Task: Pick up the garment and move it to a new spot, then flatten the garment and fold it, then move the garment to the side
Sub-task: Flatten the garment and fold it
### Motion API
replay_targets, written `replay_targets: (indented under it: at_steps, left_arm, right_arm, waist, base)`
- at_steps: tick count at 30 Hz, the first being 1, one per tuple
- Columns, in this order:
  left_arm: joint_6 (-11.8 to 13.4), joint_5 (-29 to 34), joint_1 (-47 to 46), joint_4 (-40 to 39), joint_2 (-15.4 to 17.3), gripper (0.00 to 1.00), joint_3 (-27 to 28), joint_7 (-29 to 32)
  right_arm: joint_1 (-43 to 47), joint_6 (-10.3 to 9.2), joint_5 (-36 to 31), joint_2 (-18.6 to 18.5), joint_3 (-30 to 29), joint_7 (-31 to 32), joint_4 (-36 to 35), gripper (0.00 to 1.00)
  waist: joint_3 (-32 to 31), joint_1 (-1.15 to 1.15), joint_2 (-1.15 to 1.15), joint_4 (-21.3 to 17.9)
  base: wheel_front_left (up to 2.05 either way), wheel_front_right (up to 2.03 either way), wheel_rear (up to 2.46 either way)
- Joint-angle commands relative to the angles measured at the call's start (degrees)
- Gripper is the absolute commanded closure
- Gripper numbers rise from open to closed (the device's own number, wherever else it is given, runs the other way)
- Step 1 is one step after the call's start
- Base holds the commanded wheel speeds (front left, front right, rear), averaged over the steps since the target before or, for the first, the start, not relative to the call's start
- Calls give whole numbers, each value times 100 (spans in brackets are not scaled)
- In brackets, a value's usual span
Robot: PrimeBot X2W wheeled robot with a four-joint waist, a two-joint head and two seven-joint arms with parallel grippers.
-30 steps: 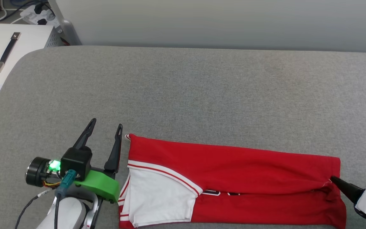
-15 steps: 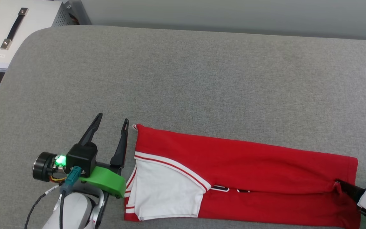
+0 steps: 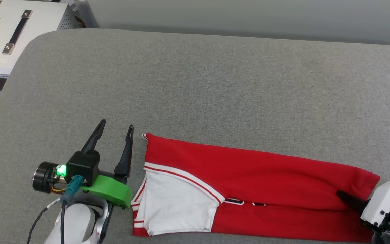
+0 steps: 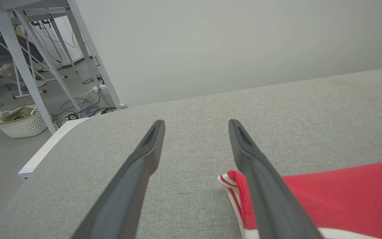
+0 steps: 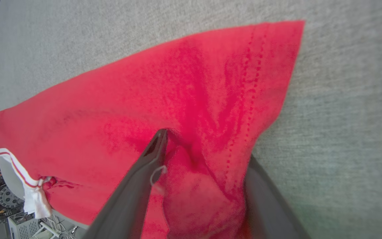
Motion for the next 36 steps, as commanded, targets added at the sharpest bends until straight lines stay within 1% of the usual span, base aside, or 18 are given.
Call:
replay_targets:
  at_steps: [1, 6, 11, 17, 21, 23, 26, 29, 36]
  left_arm:
    - [-39, 81, 64, 18, -53, 0, 44, -34]
    - [-126, 139, 150, 79, -114, 0, 165, -34]
    - [-190, 212, 176, 10, -184, 0, 279, -35]
    - [-262, 274, 255, -14, -250, 0, 429, -35]
    - [-307, 307, 294, 37, -298, 0, 483, -35]
    - [-329, 322, 309, 62, -332, 0, 505, -35]
    - [-361, 339, 331, 100, -394, 0, 528, -35]
    - [-401, 359, 364, 156, -476, 0, 531, -35]
    - [-472, 379, 528, 264, -603, 0, 601, -35]
  right_arm:
    - [76, -3, 64, 111, 136, -18, 177, 100]
    - [90, -3, 137, 22, 78, -433, 260, 100]
    - [127, -3, 238, -161, -10, -672, 294, 100]
    - [189, -3, 312, -555, -247, -912, 286, 100]
    - [183, -3, 240, -830, -448, -1037, 338, 100]
    - [187, -3, 230, -907, -480, -1044, 336, 100]
    - [227, -3, 283, -923, -445, -1006, 222, 100]
    - [384, -3, 299, -929, -296, -960, -37, 100]
    - [746, -3, 494, -541, -67, -673, -703, 100]
  waist:
    - [-18, 0, 0, -16]
    - [-97, 0, 0, -73]
    - [-176, 0, 0, -141]
    - [-243, 0, 0, -213]
    - [-267, 0, 0, -244]
    - [-288, 0, 0, -253]
    - [-344, 0, 0, -254]
    - [-458, 0, 0, -238]
    - [-801, 0, 0, -184]
  base:
    - [0, 0, 0]
    - [0, 0, 0]
    - [0, 0, 0]
    - [0, 0, 0]
    - [0, 0, 0]
    - [0, 0, 0]
    - [0, 0, 0]
    - [0, 0, 0]
    - [0, 0, 0]
